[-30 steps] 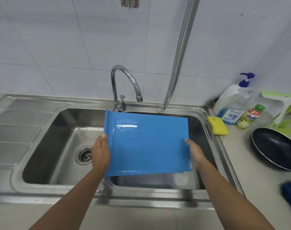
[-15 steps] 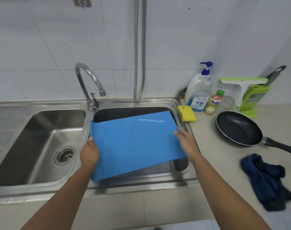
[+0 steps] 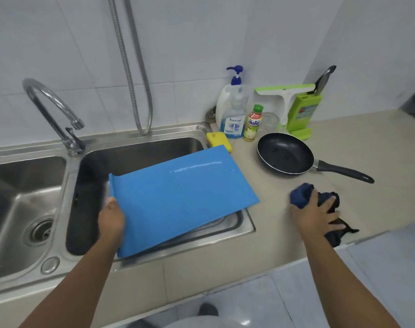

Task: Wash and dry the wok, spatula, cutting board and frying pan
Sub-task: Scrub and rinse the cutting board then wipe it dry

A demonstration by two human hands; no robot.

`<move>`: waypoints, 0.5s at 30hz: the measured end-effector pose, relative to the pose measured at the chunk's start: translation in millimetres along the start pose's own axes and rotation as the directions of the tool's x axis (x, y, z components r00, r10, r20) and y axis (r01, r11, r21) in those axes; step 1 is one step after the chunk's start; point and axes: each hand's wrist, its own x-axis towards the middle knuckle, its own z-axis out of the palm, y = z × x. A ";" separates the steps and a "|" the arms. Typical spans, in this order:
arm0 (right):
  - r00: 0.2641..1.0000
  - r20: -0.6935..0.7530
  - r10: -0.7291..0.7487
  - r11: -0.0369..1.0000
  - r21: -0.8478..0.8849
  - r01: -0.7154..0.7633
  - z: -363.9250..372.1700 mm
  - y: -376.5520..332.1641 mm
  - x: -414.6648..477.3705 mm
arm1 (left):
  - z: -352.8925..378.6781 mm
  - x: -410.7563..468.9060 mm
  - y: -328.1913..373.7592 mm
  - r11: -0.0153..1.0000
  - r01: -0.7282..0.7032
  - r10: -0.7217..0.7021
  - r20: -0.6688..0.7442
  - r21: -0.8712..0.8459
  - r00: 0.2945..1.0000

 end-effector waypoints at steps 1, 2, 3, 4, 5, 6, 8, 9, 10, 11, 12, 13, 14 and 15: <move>1.000 -0.004 0.001 1.000 -0.001 -0.001 3.1 4.3 1.3 | 2.9 -2.2 1.2 1.000 -0.001 0.001 0.008 0.003 1.000; 1.000 -0.027 -0.007 1.000 0.015 0.008 5.7 7.5 1.5 | 6.1 -2.5 0.9 1.000 -0.003 0.003 0.014 0.006 1.000; 0.998 -0.063 -0.014 0.999 0.038 0.017 7.1 9.7 0.0 | 8.9 -3.8 1.4 1.000 0.000 0.000 0.016 0.011 1.000; 0.995 -0.095 -0.016 0.997 0.071 0.023 8.7 11.3 -0.8 | 11.2 -4.6 1.4 1.000 0.003 -0.004 0.014 0.015 1.000; 0.994 -0.112 -0.012 0.993 0.114 0.024 9.5 11.6 -2.3 | 13.2 -6.1 1.7 1.000 0.014 -0.014 0.014 0.016 1.000; 0.994 -0.106 0.000 0.985 0.173 0.019 10.6 11.3 -3.9 | 15.3 -6.9 1.9 1.000 0.020 -0.020 0.018 0.012 1.000; 0.996 -0.088 -0.004 0.946 0.322 0.032 12.8 7.8 -9.8 | 16.7 -8.1 1.1 0.999 0.033 -0.033 0.027 0.006 0.999; 0.995 -0.100 -0.021 0.912 0.405 0.060 12.2 4.3 -15.1 | 15.9 -8.5 0.1 0.999 0.038 -0.038 0.032 0.005 0.999; 0.992 -0.121 -0.034 0.863 0.497 0.090 9.9 -0.4 -21.8 | 14.6 -7.4 -1.0 0.999 0.034 -0.035 0.034 0.008 0.999; 0.989 -0.140 -0.038 0.797 0.593 0.114 6.3 -6.6 -30.7 | 12.0 -7.4 -1.4 0.999 0.035 -0.036 0.035 0.011 0.999; 0.990 -0.139 -0.036 0.720 0.683 0.122 3.3 -13.7 -40.3 | 8.5 -6.6 -1.9 0.999 0.036 -0.036 0.034 0.008 0.999; 0.991 -0.124 -0.044 0.646 0.754 0.123 -0.6 -22.8 -51.9 | 3.8 -6.4 -2.4 0.999 0.038 -0.038 0.036 0.004 0.999; 0.991 -0.114 -0.069 0.589 0.797 0.133 -3.5 -33.8 -64.4 | -1.5 -5.1 -3.2 0.999 0.036 -0.036 0.037 0.001 0.999; 0.988 -0.109 -0.106 0.547 0.824 0.149 -5.5 -46.3 -79.0 | -7.8 -3.3 -4.0 0.999 0.037 -0.037 0.033 0.003 0.999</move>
